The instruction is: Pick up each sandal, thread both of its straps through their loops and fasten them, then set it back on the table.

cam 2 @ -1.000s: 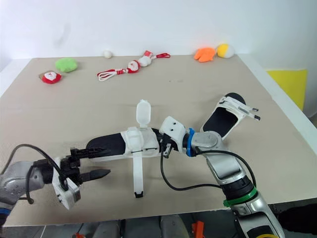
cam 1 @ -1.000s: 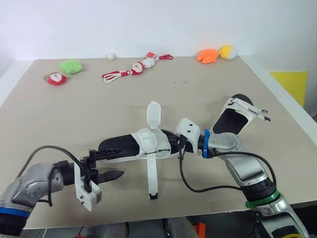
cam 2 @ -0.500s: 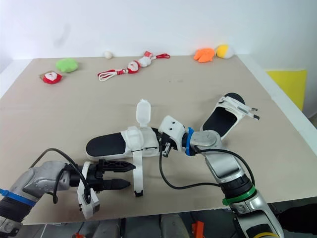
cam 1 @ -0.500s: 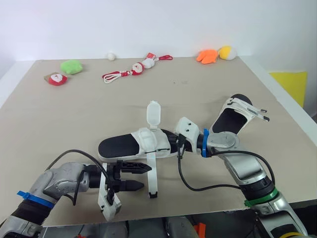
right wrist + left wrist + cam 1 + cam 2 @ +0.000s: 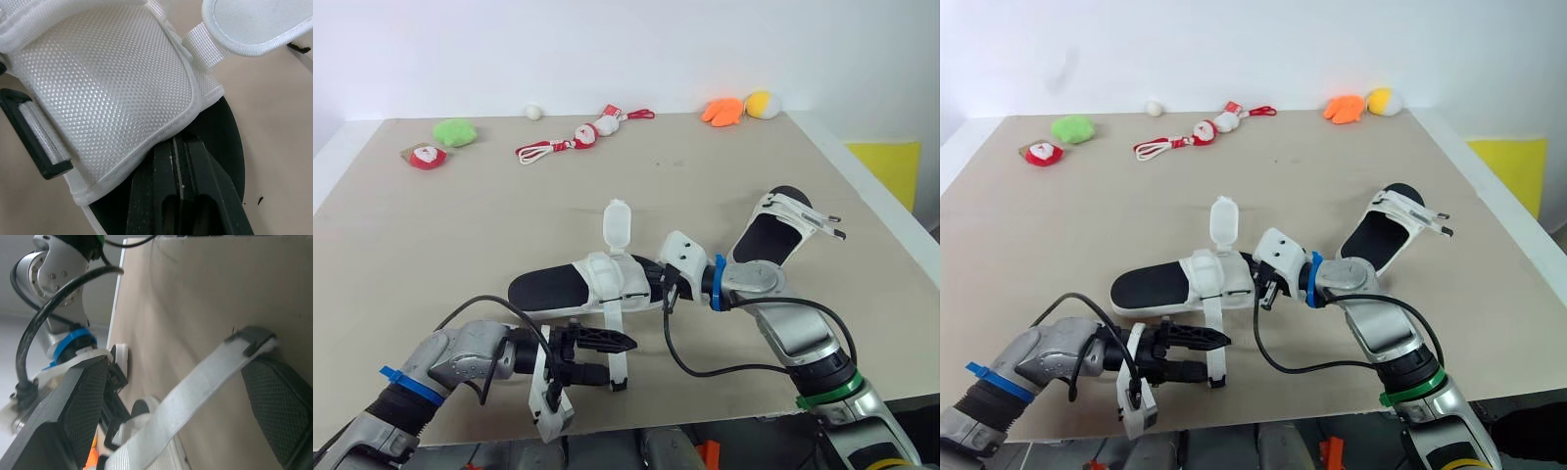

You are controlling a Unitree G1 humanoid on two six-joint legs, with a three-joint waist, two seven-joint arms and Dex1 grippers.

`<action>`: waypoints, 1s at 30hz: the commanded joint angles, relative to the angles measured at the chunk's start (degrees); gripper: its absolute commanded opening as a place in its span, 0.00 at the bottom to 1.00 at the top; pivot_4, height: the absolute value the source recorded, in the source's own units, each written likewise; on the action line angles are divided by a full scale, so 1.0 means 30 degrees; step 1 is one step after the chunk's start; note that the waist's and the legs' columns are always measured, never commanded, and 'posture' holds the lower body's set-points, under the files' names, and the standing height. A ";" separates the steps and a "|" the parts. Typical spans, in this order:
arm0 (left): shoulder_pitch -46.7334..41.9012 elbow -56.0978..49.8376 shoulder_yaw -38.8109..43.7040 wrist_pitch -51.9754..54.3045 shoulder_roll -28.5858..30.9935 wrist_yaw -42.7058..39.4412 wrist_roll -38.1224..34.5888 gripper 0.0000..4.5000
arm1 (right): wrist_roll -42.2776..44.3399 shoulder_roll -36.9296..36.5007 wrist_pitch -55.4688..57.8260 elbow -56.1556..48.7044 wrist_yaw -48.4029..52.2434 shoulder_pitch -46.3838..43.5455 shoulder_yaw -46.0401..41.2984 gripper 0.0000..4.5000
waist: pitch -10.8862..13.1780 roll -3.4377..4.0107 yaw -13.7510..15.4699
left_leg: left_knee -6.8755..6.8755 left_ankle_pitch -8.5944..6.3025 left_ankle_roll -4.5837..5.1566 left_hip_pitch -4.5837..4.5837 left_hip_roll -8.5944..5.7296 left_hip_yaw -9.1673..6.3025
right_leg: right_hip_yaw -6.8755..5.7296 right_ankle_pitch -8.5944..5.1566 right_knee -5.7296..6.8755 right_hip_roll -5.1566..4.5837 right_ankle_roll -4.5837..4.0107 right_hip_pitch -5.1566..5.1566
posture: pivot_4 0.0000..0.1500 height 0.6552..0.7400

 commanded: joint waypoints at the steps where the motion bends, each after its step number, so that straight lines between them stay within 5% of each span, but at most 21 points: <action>1: -0.0561 -0.0047 -0.0329 -0.0034 -0.0082 0.0300 -0.0104 0.88 | -0.0060 -0.0049 0.0392 -0.0231 -0.0091 0.0273 0.0180 0.00 | 0.0000 0.0000 0.0003 | 0.0002 0.0003 0.0004 0.0000 0.0000 -0.0001 | -0.0001 0.0003 0.0001 0.0000 0.0006 0.0002 | 1.00 1.00; 4: -0.0803 0.0097 -0.0543 -0.0011 -0.0005 0.0305 -0.0242 0.65 | -0.0044 -0.0041 0.0442 -0.0233 -0.0131 0.0265 0.0199 0.00 | -0.0001 0.0001 0.0003 | 0.0005 0.0005 0.0009 0.0000 -0.0002 -0.0001 | 0.0000 0.0014 0.0000 0.0000 0.0025 0.0002 | 1.00 1.00; 10: -0.0927 -0.0006 -0.0878 0.0391 0.0138 0.0124 -0.0596 0.02 | -0.0022 -0.0013 0.0476 -0.0279 -0.0202 0.0297 0.0188 0.00 | -0.0007 0.0004 0.0018 | 0.0005 0.0006 0.0009 0.0000 -0.0002 -0.0003 | -0.0001 0.0030 0.0002 0.0001 0.0053 0.0003 | 1.00 1.00; 17: -0.0721 -0.0109 -0.1843 0.1895 0.0733 -0.0914 -0.2930 0.02 | 0.0012 -0.0053 0.0482 -0.0275 -0.0192 0.0327 0.0155 0.00 | -0.0013 0.0015 0.0017 | 0.0007 0.0009 0.0014 0.0016 -0.0006 -0.0004 | 0.0004 0.0026 0.0002 0.0001 0.0046 0.0020 | 1.00 1.00; 23: -0.0127 -0.3703 -0.1807 0.9493 0.2087 -0.3892 -1.1601 0.02 | -0.0002 -0.0088 0.0396 -0.0137 -0.0168 0.0292 0.0112 0.00 | -0.0011 0.0016 0.0014 | 0.0003 0.0009 0.0014 0.0007 0.0000 -0.0012 | 0.0001 0.0017 0.0011 0.0003 0.0034 0.0014 | 1.00 1.00; 30: -0.0067 -0.8137 -0.0906 1.8165 0.2428 -0.5096 -1.9023 0.02 | -0.0026 -0.0019 0.0272 -0.0022 -0.0170 0.0259 0.0182 0.00 | -0.0011 0.0017 0.0006 | 0.0015 0.0011 0.0018 0.0010 -0.0001 -0.0014 | 0.0001 -0.0002 0.0015 0.0010 0.0000 0.0015 | 1.00 1.00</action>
